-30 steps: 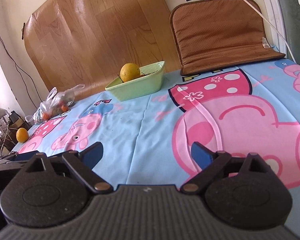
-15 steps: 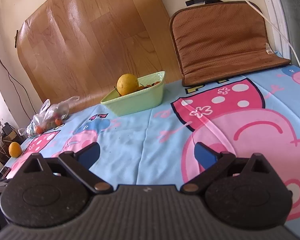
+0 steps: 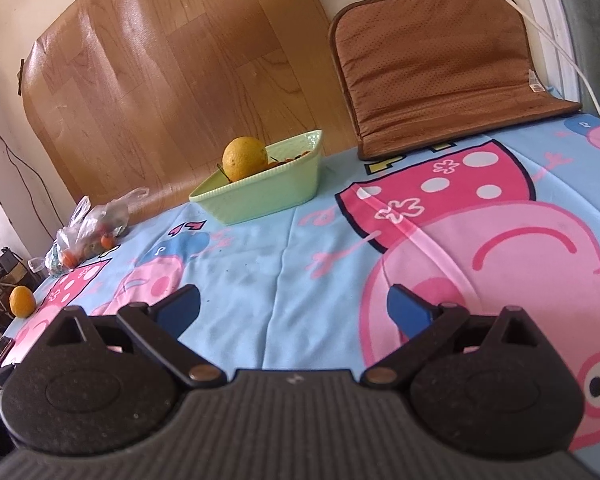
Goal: Organize fruits
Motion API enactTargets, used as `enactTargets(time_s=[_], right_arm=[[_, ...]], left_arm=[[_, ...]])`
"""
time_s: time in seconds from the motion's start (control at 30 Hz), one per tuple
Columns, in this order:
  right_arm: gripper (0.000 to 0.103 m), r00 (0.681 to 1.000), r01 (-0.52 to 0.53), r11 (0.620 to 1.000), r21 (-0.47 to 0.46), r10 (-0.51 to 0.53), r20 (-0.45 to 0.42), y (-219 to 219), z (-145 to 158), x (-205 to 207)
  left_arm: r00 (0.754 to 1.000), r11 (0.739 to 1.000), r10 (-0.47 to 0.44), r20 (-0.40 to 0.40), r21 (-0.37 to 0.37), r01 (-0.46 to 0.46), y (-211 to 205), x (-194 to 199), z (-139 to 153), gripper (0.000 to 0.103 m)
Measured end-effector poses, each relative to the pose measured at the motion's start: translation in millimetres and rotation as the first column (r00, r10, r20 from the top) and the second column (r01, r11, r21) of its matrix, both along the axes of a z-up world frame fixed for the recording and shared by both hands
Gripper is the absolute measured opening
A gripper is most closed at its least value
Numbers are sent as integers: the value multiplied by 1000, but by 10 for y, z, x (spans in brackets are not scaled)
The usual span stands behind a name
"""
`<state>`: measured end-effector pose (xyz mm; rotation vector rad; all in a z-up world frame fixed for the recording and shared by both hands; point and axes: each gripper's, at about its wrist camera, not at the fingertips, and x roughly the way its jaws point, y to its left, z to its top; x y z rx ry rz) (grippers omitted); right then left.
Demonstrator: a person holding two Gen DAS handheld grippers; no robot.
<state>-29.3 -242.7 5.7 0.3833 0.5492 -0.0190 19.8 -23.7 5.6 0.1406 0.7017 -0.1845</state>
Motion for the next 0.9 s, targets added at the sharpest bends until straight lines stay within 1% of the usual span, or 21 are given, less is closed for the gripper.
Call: enactTargets(time_s=[0.13,0.2,0.3,0.37,0.47,0.57,0.67,0.73,0.9], right_arm=[[100,1000,-3,1000,-11,3,-1,19,0,5],[101,1000,-2,1000,-23,2,1,33,0,16],[101,1000,-1,999,-39,1,-16,59,12,84],[100,1000,-9,1000,-24,9,-10,83,55,128],[100,999,-30,999,-24,31,39,146,126,98],[100,998,-47,998,-37,49,50,184,123,7],[100,999,-40,999,-33,41,34,143,88,-64],[100,999,-35,999,-22,35,25,116,71,-108],[101,999,-29,999,-13,30,28,74,28,-186]], left_arm=[[1000,999,-24,-16,-24,24,-3,-7,0,103],[999,999,-32,3,-37,32,24,-25,15,103],[999,1000,-24,35,-12,25,62,-39,79,103],[998,1000,-6,67,-1,6,128,-60,153,103],[994,999,44,96,13,-45,238,-76,237,103],[993,998,54,109,-22,-52,302,-105,273,103],[994,997,64,93,-37,-61,261,-94,289,103],[993,998,64,94,-24,-62,197,-110,275,103],[994,998,57,94,34,-61,36,-122,231,103]])
